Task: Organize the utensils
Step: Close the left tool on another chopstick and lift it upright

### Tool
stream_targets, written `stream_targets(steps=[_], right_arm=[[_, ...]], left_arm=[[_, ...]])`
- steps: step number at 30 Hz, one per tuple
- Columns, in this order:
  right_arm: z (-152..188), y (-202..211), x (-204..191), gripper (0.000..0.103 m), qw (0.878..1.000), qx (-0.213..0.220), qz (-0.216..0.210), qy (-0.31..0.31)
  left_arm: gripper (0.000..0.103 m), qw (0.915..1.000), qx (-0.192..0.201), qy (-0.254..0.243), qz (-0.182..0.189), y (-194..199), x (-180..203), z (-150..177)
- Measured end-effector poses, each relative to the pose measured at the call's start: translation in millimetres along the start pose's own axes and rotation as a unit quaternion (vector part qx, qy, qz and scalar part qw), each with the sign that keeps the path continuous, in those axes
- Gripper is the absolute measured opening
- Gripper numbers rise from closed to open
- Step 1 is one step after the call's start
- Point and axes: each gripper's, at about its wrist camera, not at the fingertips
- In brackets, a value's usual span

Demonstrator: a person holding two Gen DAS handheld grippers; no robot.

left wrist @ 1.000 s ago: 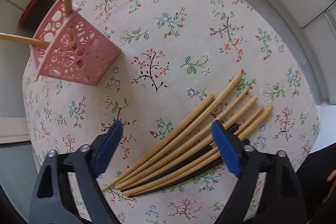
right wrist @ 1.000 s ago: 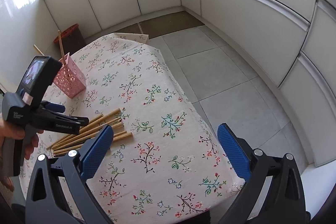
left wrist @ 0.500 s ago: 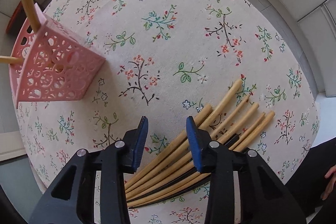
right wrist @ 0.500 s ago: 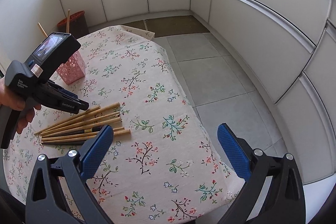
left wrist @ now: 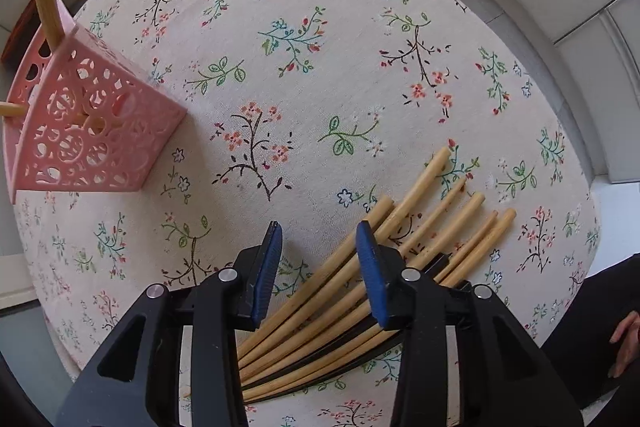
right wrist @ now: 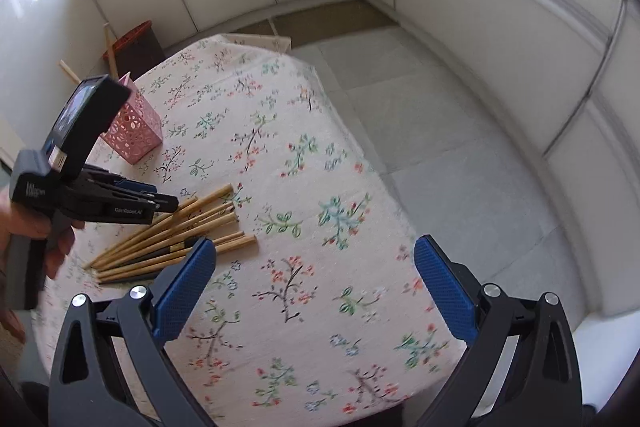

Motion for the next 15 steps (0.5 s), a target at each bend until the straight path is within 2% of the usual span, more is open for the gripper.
stream_targets(steps=[2,4,5,6,8,10,13,15], right_arm=[[0,-15,12,0.096,0.995,-0.050,-0.043,-0.069],[0,-35,24,0.096,0.978,-0.109,-0.089,-0.152],[-1,-44,27,0.096,0.968,-0.129,-0.104,-0.187],[-2,-48,27,0.096,0.963,-0.135,-0.115,-0.203],[-9,-52,20,0.096,0.959,-0.131,-0.124,-0.218],[-17,-53,10,0.096,0.958,-0.124,-0.139,-0.219],[-27,-61,-5,0.096,0.948,-0.131,-0.176,-0.228],[-33,-68,-12,0.096,0.945,-0.138,-0.186,-0.230]], left_arm=[[0.024,0.9998,-0.004,-0.017,0.008,1,7,2],[0.024,0.9997,-0.006,-0.025,0.000,0,13,3],[0.028,0.9999,-0.002,-0.010,0.009,1,8,2],[0.035,0.9998,0.001,0.002,0.018,0,0,4],[0.041,0.9990,0.008,0.029,0.034,-1,-13,5],[0.041,0.9984,0.020,0.039,0.035,2,-20,7],[0.036,0.9989,0.037,0.029,0.004,6,-21,10],[0.036,0.9990,0.035,0.025,0.007,6,-18,12]])
Point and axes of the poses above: each gripper's, at about its wrist camera, not at the fingertips, and y roughly against the way its jaws point, x to its right, z to its underside, and after that the axes turned 1 degree about x, right-handed
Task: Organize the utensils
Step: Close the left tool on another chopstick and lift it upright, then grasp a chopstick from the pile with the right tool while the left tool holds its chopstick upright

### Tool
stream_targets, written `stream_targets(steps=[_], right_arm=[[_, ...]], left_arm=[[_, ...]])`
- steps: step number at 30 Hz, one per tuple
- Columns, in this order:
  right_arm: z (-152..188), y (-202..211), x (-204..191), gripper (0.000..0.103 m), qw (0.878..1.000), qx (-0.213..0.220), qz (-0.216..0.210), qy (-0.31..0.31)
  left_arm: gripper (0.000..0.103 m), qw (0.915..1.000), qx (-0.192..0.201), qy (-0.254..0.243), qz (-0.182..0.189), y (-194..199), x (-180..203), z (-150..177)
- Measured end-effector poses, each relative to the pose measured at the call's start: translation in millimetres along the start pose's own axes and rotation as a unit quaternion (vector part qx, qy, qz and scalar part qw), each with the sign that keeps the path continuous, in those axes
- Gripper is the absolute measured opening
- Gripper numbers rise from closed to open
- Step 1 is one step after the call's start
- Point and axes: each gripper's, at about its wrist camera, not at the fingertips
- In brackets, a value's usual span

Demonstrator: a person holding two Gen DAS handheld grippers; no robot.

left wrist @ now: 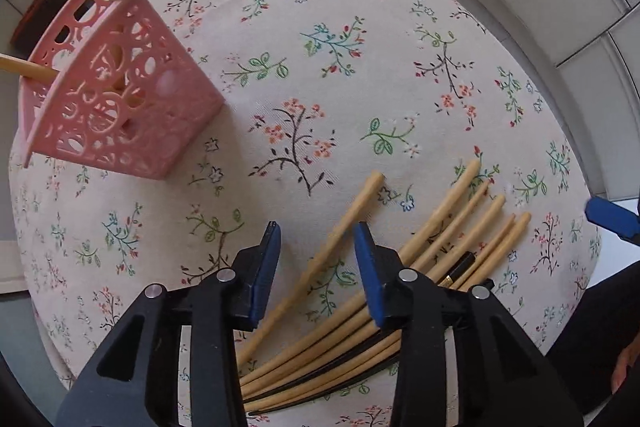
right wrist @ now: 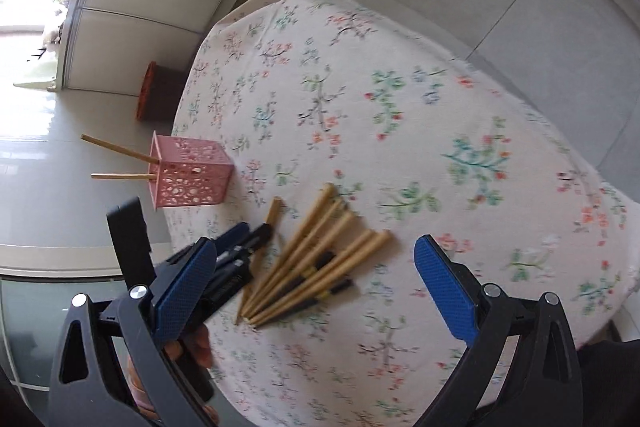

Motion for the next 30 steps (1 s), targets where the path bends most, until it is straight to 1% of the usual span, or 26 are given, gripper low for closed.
stream_targets(steps=[2,3,4,5,6,7,8,9,11,13,15,16,17,18,19,21,23,26,30], right_arm=[[-2,-10,-8,0.096,1.000,-0.008,0.006,0.007],[-2,-15,-11,0.096,1.000,-0.011,0.011,0.010],[-2,-18,-13,0.096,1.000,-0.013,0.018,0.011],[-3,-23,-14,0.096,1.000,-0.015,0.025,0.011],[-3,-28,-16,0.096,0.999,-0.017,0.033,0.007],[-5,-32,-16,0.094,0.999,-0.019,0.039,0.004],[-6,-36,-15,0.093,0.999,-0.020,0.045,0.001],[-8,-39,-15,0.089,0.999,-0.022,0.050,0.000],[-12,-47,-17,0.084,0.998,-0.025,0.060,0.003],[-16,-56,-23,0.071,0.997,-0.030,0.075,0.018],[-20,-64,-26,0.064,0.995,-0.032,0.090,0.029],[-21,-67,-28,0.057,0.995,-0.033,0.094,0.029],[-22,-71,-29,0.054,0.995,-0.035,0.093,0.032],[-20,-73,-30,0.049,0.994,-0.037,0.093,0.035],[-19,-74,-32,0.048,0.994,-0.038,0.092,0.037],[-17,-76,-37,0.048,0.994,-0.034,0.097,0.042],[-18,-71,-39,0.048,0.995,-0.025,0.095,0.033],[-23,-59,-46,0.049,0.995,-0.004,0.093,0.030],[-24,-69,-42,0.049,0.996,-0.029,0.086,0.012]], left_arm=[[0.036,0.9999,-0.003,-0.011,0.001,-2,4,1],[0.035,0.9998,-0.009,-0.019,-0.003,-5,7,2],[0.034,0.9997,-0.007,-0.023,-0.006,-8,7,6],[0.022,0.9997,-0.008,-0.022,-0.002,-9,7,7],[0.016,0.9998,-0.006,-0.021,0.001,-7,8,6],[0.014,0.9997,-0.001,-0.023,-0.006,-6,9,7],[0.008,0.9993,0.009,-0.027,-0.023,-3,8,9],[0.007,0.9991,0.015,-0.024,-0.032,-2,6,13],[0.006,0.9991,0.031,-0.008,-0.027,9,1,25],[0.006,0.9983,0.053,0.002,-0.024,29,-4,40],[0.006,0.9970,0.073,0.009,-0.022,49,-9,55],[0.006,0.9962,0.083,0.013,-0.022,58,-12,59],[0.006,0.9953,0.093,0.017,-0.021,69,-13,65],[0.006,0.9945,0.100,0.022,-0.018,78,-14,72],[0.006,0.9940,0.106,0.024,-0.015,83,-26,83],[0.006,0.9927,0.116,0.030,-0.010,88,-28,92],[0.006,0.9918,0.121,0.039,-0.007,91,-30,103],[0.006,0.9905,0.128,0.049,-0.001,96,-39,102],[0.006,0.9892,0.137,0.053,0.009,98,-40,105]])
Point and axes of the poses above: each gripper's, at about its wrist camera, not at the fingertips, and y roughly against the way its jaws point, x to its right, z to its underside, and after that the axes turned 1 degree about x, right-handed
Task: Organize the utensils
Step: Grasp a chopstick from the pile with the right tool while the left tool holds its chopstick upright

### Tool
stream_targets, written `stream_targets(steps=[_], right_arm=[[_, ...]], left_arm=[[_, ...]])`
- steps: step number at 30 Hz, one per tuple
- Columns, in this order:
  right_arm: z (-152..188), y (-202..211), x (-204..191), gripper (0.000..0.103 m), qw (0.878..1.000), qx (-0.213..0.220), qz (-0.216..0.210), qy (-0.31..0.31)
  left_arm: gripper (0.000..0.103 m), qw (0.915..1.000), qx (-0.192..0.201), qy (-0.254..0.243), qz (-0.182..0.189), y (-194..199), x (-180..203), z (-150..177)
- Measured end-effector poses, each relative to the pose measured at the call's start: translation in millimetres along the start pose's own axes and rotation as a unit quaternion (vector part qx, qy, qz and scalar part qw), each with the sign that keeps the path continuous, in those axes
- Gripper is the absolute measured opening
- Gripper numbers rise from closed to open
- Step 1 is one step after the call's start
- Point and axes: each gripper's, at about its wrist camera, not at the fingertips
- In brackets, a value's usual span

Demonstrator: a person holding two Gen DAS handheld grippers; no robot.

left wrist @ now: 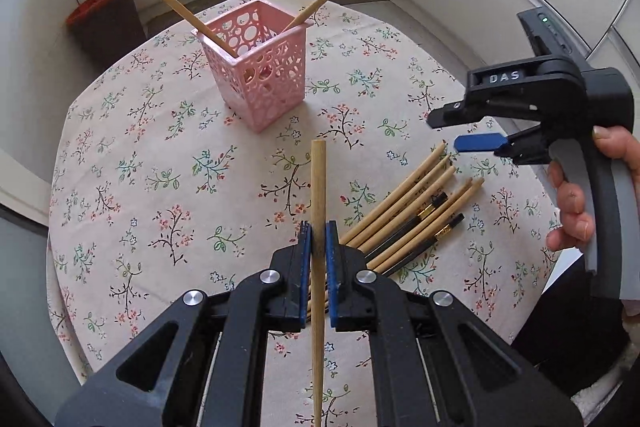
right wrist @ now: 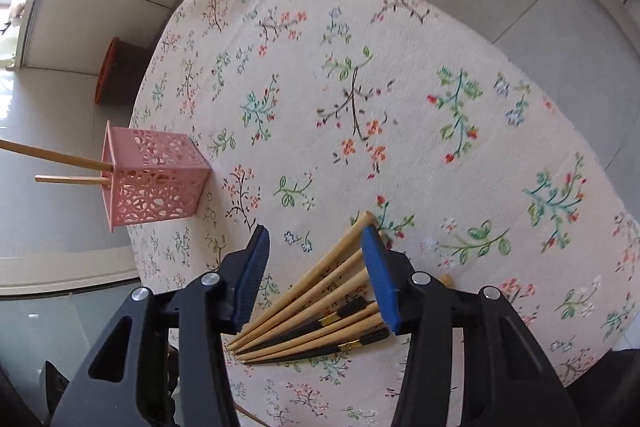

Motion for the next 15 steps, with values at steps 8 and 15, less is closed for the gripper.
stream_targets(steps=[8,15], right_arm=[[7,-22,2,0.045,0.999,-0.030,0.028,-0.013],[3,-36,-37,0.016,0.986,-0.005,0.162,0.026]], left_arm=[[0.006,0.9998,0.016,0.014,0.005,9,-8,0],[0.006,0.9996,0.017,0.021,0.007,12,-14,0]])
Point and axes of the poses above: each gripper's, at about its wrist camera, not at the fingertips, and y roughly against the way its jaws point, x to its right, z to its underside, and after that the axes turned 1 degree about x, right-handed
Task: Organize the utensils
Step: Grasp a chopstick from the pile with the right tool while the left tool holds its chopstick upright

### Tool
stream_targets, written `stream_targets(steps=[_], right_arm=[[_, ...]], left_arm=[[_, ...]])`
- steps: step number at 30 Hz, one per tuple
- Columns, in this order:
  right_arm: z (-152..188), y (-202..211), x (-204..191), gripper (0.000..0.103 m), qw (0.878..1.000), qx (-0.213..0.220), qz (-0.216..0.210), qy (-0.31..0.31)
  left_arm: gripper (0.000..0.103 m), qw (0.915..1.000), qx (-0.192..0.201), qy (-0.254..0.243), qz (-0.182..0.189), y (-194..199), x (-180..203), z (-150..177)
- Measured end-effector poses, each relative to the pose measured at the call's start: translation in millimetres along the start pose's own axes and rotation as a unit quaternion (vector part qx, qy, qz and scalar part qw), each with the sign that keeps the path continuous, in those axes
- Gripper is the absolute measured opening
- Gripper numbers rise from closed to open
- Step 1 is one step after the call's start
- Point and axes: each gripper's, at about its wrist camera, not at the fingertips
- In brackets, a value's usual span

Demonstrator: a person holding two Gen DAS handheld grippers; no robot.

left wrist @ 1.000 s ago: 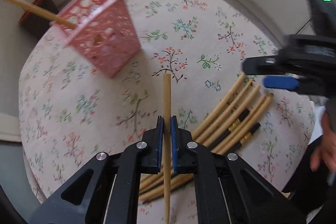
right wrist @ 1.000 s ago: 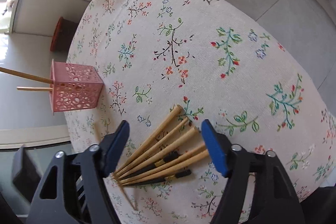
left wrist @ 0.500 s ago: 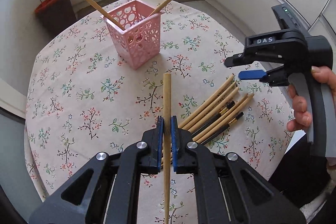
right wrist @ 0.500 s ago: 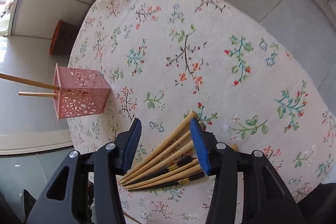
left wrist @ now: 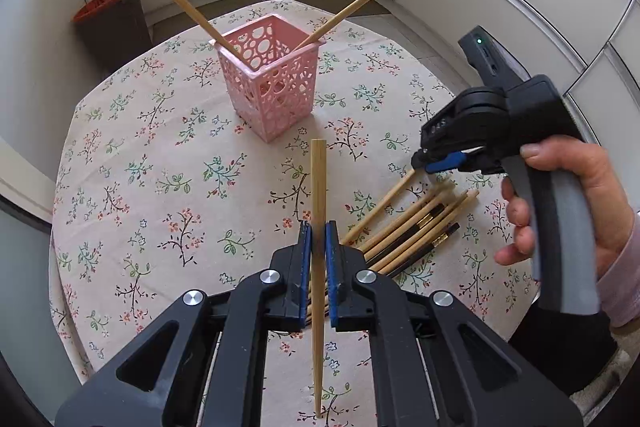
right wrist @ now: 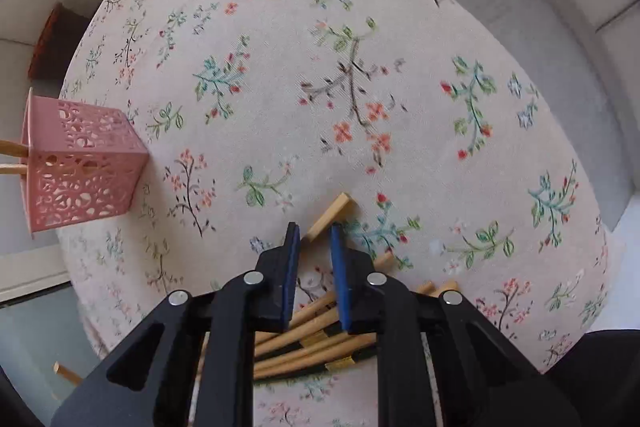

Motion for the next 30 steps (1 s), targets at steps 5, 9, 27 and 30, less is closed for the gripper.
stream_targets(steps=[5,9,27,30], right_arm=[[14,5,-5,0.003,0.998,0.041,-0.042,0.017],[41,34,-3,0.000,0.988,0.093,-0.093,0.081],[15,6,-28,0.039,1.000,0.013,-0.002,0.024],[16,-5,-51,0.039,0.997,0.041,0.049,0.036]], left_arm=[[0.006,0.9993,0.005,0.033,0.014,6,-18,5],[0.006,0.9986,0.030,0.040,0.014,29,-15,16],[0.007,0.9882,0.131,0.078,0.011,92,-4,48],[0.007,0.9875,0.131,0.086,0.019,91,-14,50]])
Point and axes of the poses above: each gripper's, at about its wrist camera, not at the fingertips, and y roughly against the way its jaws point, x to its right, z to its underside, and after that the axes turned 1 degree about x, right-handed
